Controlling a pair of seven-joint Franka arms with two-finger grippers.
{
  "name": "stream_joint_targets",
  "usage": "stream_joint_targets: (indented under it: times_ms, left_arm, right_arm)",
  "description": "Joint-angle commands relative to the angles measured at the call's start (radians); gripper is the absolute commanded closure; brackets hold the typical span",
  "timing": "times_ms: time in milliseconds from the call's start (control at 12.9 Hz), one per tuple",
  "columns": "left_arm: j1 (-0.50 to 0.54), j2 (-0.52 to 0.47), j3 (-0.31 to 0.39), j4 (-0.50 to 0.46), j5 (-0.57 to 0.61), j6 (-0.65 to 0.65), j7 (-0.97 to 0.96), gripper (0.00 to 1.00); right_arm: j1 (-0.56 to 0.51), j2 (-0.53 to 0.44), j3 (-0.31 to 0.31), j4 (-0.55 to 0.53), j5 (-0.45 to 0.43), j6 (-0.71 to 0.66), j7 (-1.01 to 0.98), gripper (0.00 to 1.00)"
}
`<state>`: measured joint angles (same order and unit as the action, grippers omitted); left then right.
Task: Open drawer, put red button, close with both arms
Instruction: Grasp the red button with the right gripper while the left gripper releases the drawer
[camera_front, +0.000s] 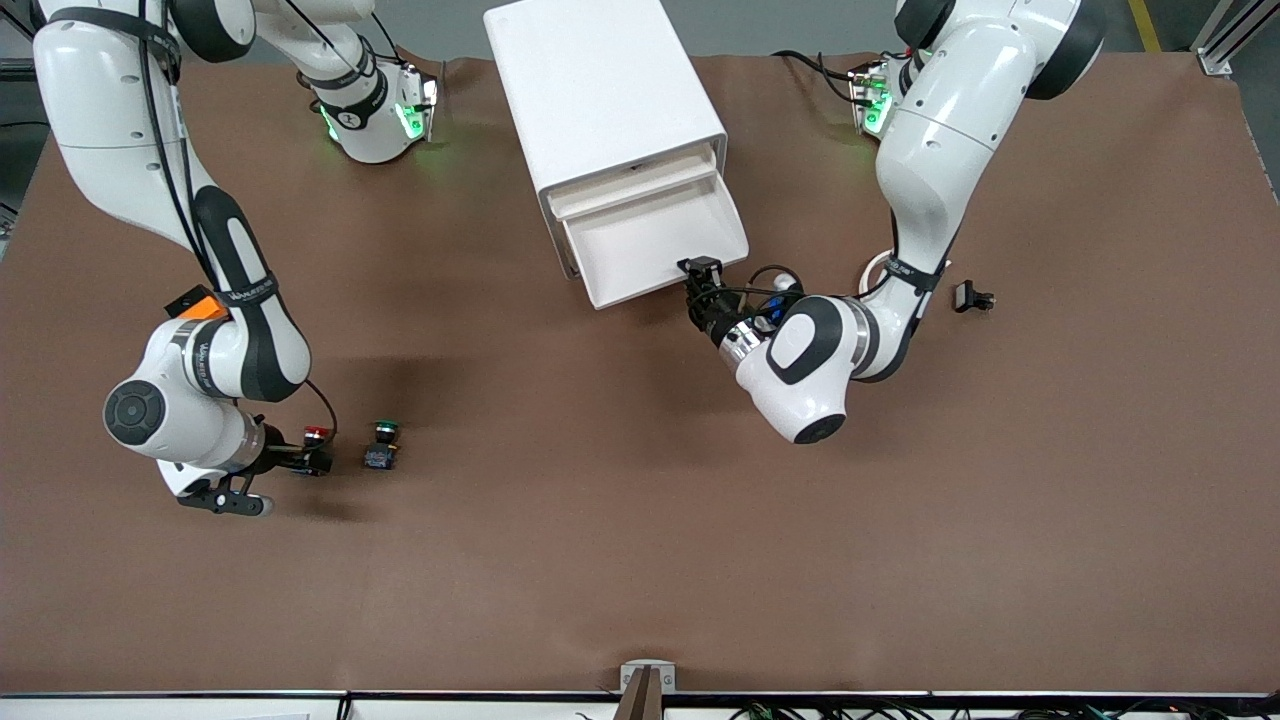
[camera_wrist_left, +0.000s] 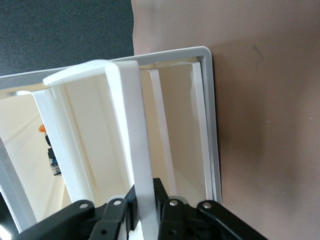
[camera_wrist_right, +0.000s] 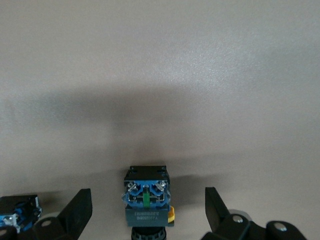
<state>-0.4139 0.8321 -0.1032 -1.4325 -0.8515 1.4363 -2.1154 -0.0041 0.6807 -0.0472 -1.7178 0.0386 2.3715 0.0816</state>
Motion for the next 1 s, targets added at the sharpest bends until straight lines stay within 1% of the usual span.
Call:
stream_joint_targets:
  times_ms: [0,77,155,232,309,386,618,695,850,927]
  left_arm:
    - [-0.003,0.036,0.034,0.044,0.005,0.088,0.071,0.33]
    - [-0.002,0.032,0.034,0.044,0.005,0.087,0.069,0.09]
    - [0.000,0.030,0.033,0.047,0.003,0.087,0.069,0.07]
    - [0.006,0.028,0.034,0.053,0.003,0.082,0.069,0.00]
    - [0.010,0.027,0.034,0.063,0.006,0.079,0.069,0.00]
    - [0.021,0.027,0.034,0.081,0.006,0.079,0.069,0.00]
    - [0.076,0.021,0.040,0.142,0.015,0.078,0.071,0.00]
    - [0.096,0.013,0.045,0.165,0.052,0.073,0.072,0.00]
    - [0.113,-0.004,0.042,0.181,0.168,0.072,0.122,0.00]
    - [0.109,-0.030,0.045,0.220,0.263,0.075,0.155,0.00]
  right_arm:
    - [-0.002,0.006,0.006,-0.011,0.020,0.008,0.015,0.00]
    - [0.001,0.007,0.006,-0.011,0.023,0.008,0.015,0.12]
    - [0.003,0.007,0.006,-0.011,0.023,0.006,0.015,0.45]
    - [0.004,0.007,0.006,-0.013,0.023,0.006,0.015,0.69]
    - [0.003,0.007,0.006,-0.019,0.023,0.008,0.015,0.80]
    - [0.007,0.005,0.006,-0.022,0.023,0.006,0.015,1.00]
    - [0.007,-0.004,0.007,-0.014,0.023,-0.006,0.038,1.00]
    - [0.013,-0.012,0.010,-0.007,0.023,-0.017,0.059,1.00]
    - [0.042,-0.052,0.010,0.021,0.023,-0.113,0.119,1.00]
    - [0.053,-0.097,0.010,0.029,0.024,-0.186,0.157,1.00]
